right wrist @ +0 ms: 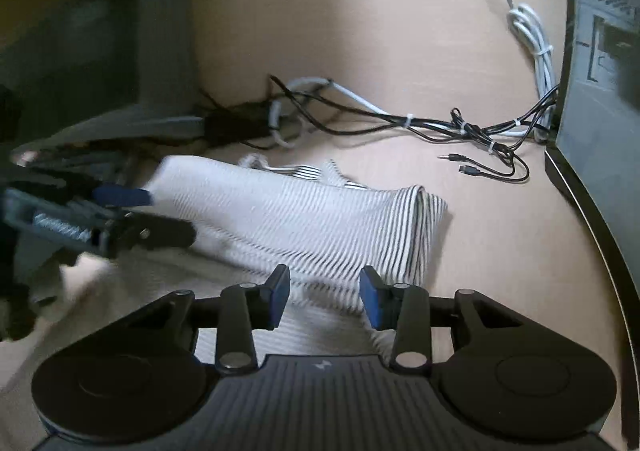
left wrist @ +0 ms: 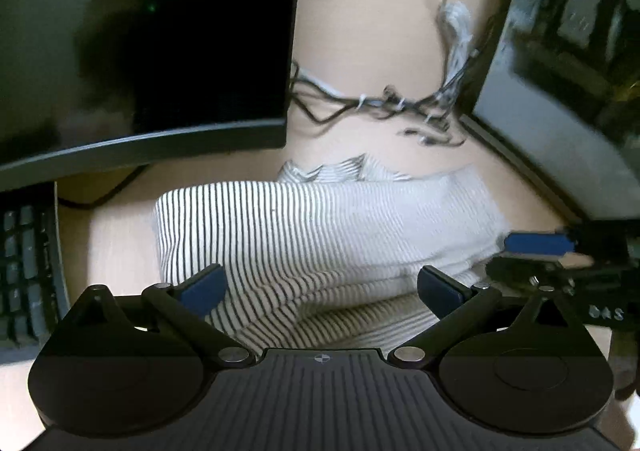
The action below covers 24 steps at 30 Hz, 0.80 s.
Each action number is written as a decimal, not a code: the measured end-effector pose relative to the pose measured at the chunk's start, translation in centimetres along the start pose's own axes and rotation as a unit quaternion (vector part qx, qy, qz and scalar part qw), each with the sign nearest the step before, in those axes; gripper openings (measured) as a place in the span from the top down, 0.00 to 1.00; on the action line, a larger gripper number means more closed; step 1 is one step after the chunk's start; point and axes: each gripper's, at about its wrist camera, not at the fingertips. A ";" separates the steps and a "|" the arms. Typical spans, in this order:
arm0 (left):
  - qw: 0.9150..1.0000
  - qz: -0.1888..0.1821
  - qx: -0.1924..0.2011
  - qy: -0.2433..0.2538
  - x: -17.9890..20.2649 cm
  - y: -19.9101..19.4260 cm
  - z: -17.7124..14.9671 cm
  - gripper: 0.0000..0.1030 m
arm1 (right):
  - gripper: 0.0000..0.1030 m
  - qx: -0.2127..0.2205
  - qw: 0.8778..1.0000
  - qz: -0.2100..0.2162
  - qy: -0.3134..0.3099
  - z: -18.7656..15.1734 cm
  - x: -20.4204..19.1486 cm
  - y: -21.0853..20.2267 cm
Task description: Fold clothes
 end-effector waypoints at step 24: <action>0.994 0.003 0.065 -0.085 0.3 -2.6 -1.9 0.00 | 0.45 0.016 0.997 -0.018 -0.075 3.1 3.4 -2.3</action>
Point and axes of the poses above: each gripper's, at about its wrist camera, not at the fingertips, and y roughly the way its jaws point, x to its right, z to its top, and after that the axes turned 4 degrees about y, right-handed
